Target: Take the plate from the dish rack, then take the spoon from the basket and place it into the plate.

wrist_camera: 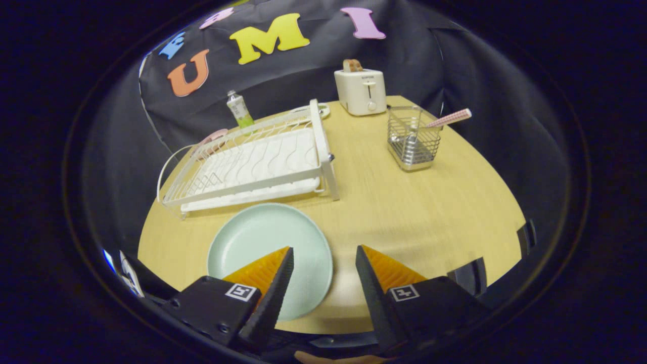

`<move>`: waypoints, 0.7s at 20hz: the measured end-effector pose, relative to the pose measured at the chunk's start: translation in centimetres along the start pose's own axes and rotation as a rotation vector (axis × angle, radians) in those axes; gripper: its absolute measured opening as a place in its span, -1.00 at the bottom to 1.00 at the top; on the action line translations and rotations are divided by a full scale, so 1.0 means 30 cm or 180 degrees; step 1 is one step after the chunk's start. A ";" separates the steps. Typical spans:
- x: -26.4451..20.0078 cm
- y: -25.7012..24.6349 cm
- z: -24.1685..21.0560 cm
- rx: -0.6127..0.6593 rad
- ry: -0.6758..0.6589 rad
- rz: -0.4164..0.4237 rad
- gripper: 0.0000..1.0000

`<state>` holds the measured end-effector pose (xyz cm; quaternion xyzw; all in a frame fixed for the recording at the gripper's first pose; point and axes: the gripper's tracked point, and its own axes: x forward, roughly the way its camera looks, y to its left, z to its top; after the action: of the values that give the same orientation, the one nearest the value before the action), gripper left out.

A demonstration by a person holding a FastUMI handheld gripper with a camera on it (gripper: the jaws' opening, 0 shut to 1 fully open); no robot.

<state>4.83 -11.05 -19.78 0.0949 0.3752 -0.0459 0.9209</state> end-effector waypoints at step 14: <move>0.008 -0.381 0.312 -0.0103 -0.1420 -0.0127 1.00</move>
<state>9.60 -24.19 -15.01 0.0602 0.1647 -0.0779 0.9814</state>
